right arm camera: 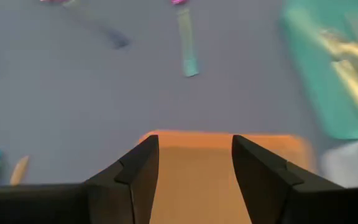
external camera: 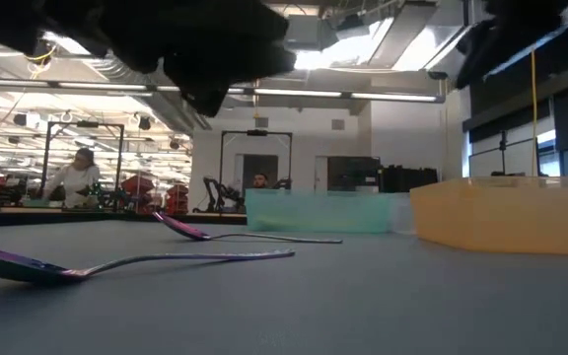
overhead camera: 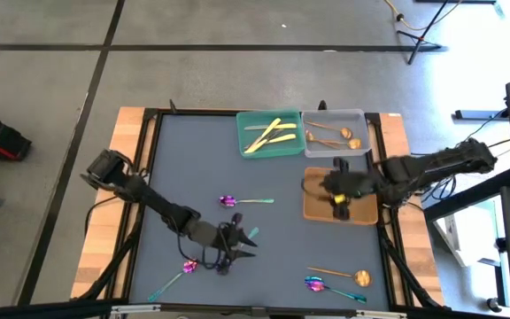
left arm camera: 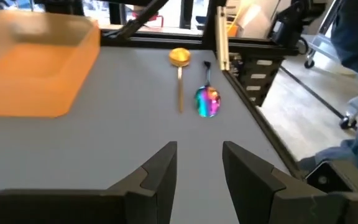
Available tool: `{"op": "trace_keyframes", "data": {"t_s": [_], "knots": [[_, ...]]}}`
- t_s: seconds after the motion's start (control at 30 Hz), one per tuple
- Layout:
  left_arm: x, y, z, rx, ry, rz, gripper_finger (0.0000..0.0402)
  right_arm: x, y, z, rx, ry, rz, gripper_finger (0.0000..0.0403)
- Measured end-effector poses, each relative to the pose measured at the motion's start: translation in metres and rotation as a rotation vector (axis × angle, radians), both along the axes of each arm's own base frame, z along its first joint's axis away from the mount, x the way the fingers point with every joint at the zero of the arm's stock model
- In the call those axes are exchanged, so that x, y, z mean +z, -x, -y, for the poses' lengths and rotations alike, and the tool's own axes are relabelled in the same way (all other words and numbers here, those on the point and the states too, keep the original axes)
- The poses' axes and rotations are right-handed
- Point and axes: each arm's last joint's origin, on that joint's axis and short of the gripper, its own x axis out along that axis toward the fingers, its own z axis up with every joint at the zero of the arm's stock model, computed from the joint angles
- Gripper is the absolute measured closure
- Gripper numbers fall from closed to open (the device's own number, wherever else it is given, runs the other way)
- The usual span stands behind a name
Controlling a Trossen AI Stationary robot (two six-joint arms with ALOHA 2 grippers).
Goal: Sort silverware by color (type)
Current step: Put the gold spoon into the transparent bin
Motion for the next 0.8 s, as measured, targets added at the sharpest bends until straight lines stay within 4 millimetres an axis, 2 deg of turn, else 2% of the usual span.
{"op": "trace_keyframes", "data": {"t_s": [0.17,0.3,0.43,0.6,0.8], "knots": [[0.004,-0.008,0.025,0.004,0.010,0.020,0.0278,-0.018,0.012,-0.041,0.117,-0.109,-0.021,0.0215],[0.005,-0.012,0.045,0.005,0.065,0.024,0.0278,-0.043,0.025,-0.074,0.198,-0.210,-0.026,0.0215],[0.004,-0.019,0.063,0.023,0.058,0.035,0.0278,-0.072,0.038,-0.102,0.284,-0.287,-0.107,0.0215],[0.007,-0.033,0.077,0.019,0.072,0.053,0.0278,-0.097,0.051,-0.127,0.286,-0.260,-0.210,0.0215],[0.005,-0.041,0.083,0.066,0.132,0.052,0.0278,-0.118,0.058,-0.152,0.263,-0.287,-0.264,0.0215]]}}
